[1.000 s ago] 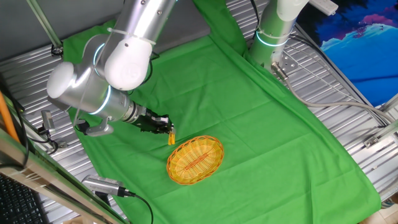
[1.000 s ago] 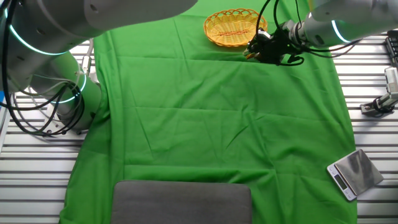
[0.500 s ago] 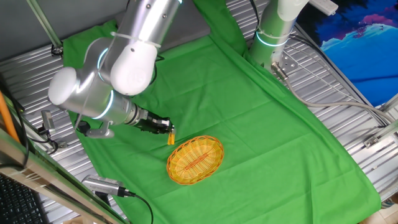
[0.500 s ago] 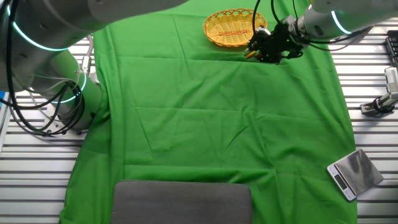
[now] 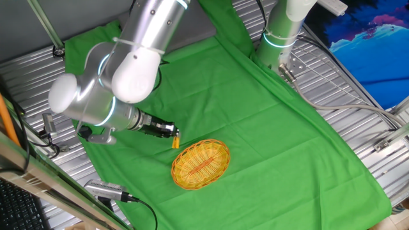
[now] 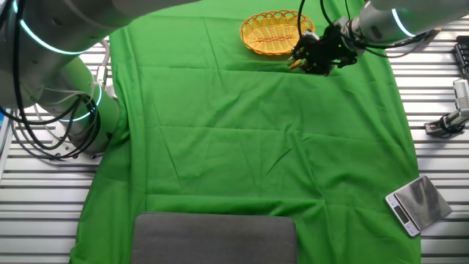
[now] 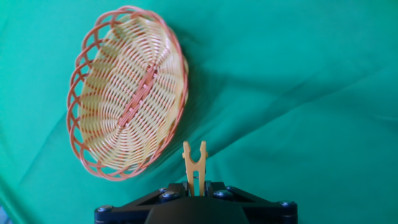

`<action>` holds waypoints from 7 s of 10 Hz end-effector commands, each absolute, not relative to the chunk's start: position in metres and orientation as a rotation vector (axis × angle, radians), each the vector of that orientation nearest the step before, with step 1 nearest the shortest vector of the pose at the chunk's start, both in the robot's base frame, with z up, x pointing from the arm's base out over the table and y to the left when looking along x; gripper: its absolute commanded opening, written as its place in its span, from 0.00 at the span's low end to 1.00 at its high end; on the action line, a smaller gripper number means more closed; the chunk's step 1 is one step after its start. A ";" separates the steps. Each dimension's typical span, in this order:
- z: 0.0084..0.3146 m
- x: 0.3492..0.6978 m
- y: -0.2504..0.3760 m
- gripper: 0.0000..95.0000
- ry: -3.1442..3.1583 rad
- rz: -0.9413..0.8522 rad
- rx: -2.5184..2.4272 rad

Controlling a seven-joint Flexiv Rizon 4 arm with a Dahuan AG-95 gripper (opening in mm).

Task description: Use a clamp

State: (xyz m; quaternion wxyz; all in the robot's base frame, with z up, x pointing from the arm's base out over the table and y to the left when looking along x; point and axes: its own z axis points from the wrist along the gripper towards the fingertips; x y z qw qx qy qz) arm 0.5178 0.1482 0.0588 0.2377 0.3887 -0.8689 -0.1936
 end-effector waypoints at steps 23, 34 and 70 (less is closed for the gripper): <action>0.059 0.516 0.148 0.00 -2.466 -0.494 1.001; 0.068 0.529 0.136 0.00 -2.459 -0.489 1.037; 0.059 0.499 0.145 0.00 -2.601 -0.462 1.042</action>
